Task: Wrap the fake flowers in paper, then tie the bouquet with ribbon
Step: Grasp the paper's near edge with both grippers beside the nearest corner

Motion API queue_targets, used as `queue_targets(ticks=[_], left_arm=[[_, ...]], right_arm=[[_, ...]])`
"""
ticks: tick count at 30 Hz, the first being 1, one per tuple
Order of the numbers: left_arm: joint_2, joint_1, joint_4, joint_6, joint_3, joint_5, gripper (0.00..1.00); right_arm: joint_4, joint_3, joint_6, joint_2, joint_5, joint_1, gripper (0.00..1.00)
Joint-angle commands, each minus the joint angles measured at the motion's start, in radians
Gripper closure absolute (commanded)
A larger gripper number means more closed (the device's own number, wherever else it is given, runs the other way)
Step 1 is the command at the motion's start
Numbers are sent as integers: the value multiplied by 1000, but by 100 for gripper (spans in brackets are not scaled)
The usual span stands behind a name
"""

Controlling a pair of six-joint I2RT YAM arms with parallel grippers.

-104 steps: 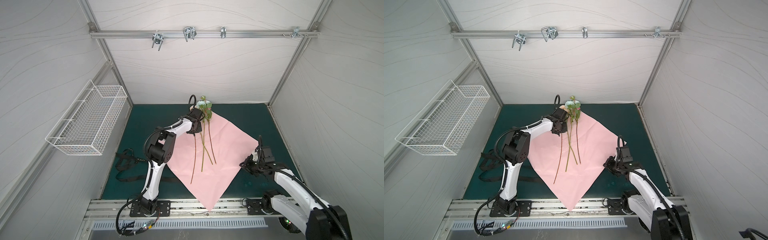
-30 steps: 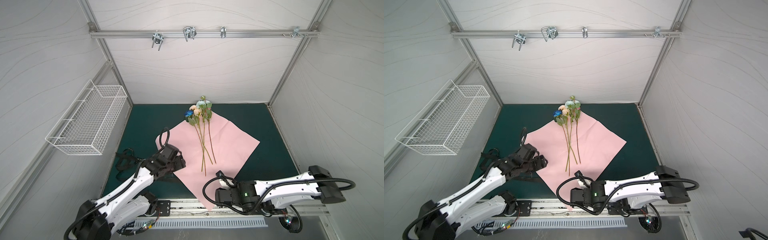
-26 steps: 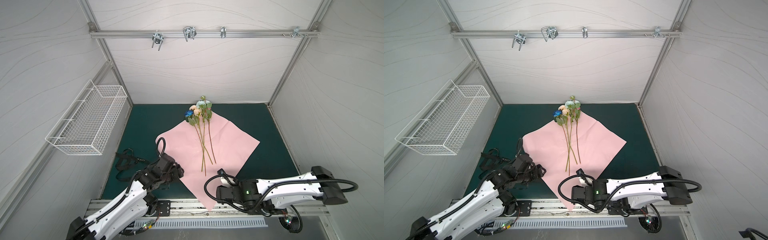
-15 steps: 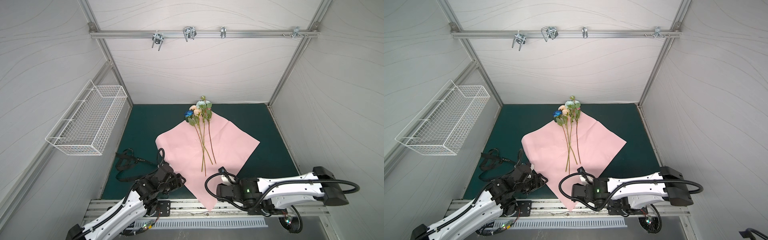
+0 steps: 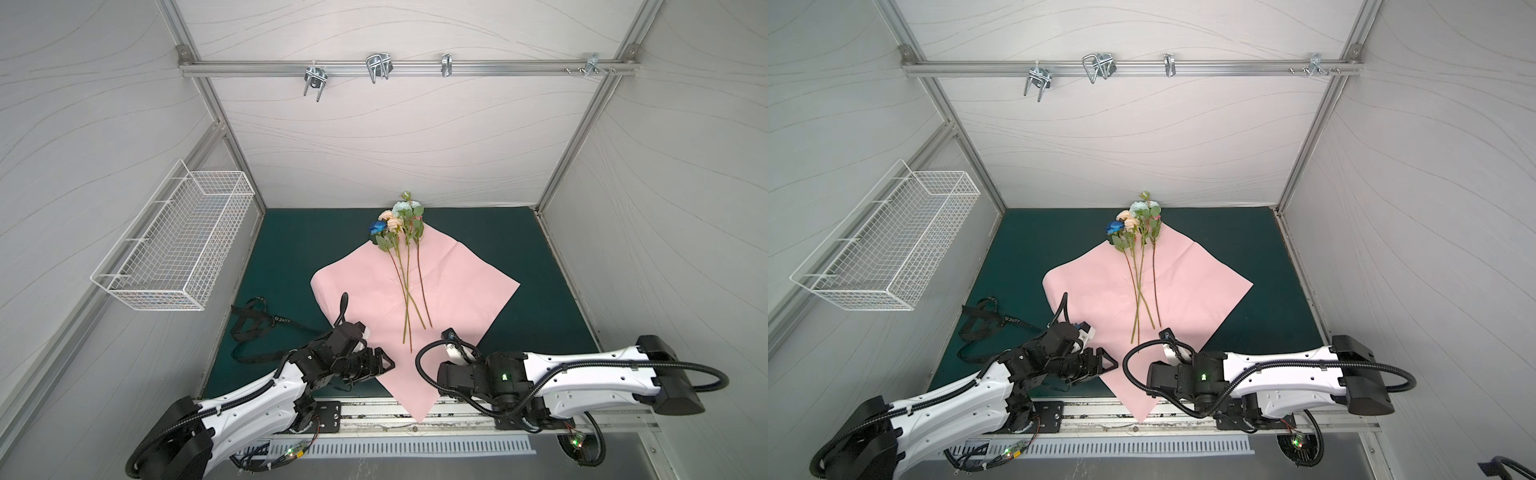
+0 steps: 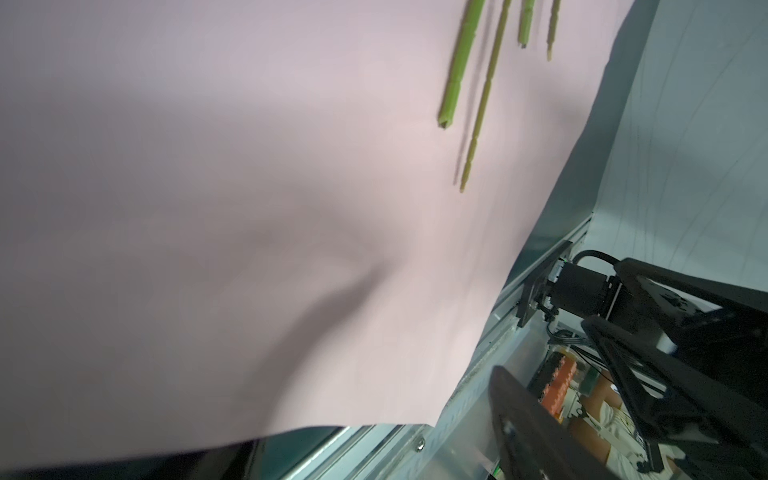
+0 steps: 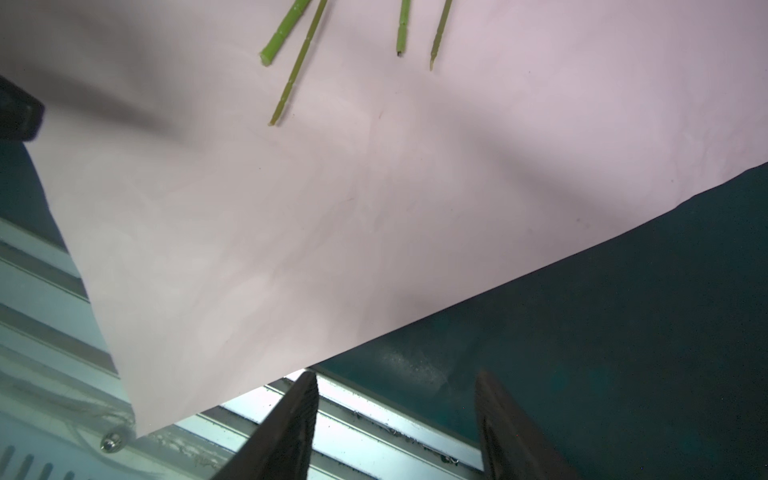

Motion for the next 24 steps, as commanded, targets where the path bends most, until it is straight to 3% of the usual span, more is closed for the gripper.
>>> queue_targets(ticks=[1,9,16,21,24], left_arm=[[2,-5,121,33,-22,32,16],[-27,-4,98,45,-5,-96,25],[55,-3,123,61,55,-105,44],[138,9,122,81,124,-101,69],[188,43,115,85,167,-62,75]], right_arm=[[-46,-2,19,-22,27,-9,38],[89,-53,-104,-53,-34,-20,40],[133,-66,-182,-60,-58,4,41],[14,-18,-149,-84,-14,-5,41],[-25,4,-162,-127,-8,-11,41]])
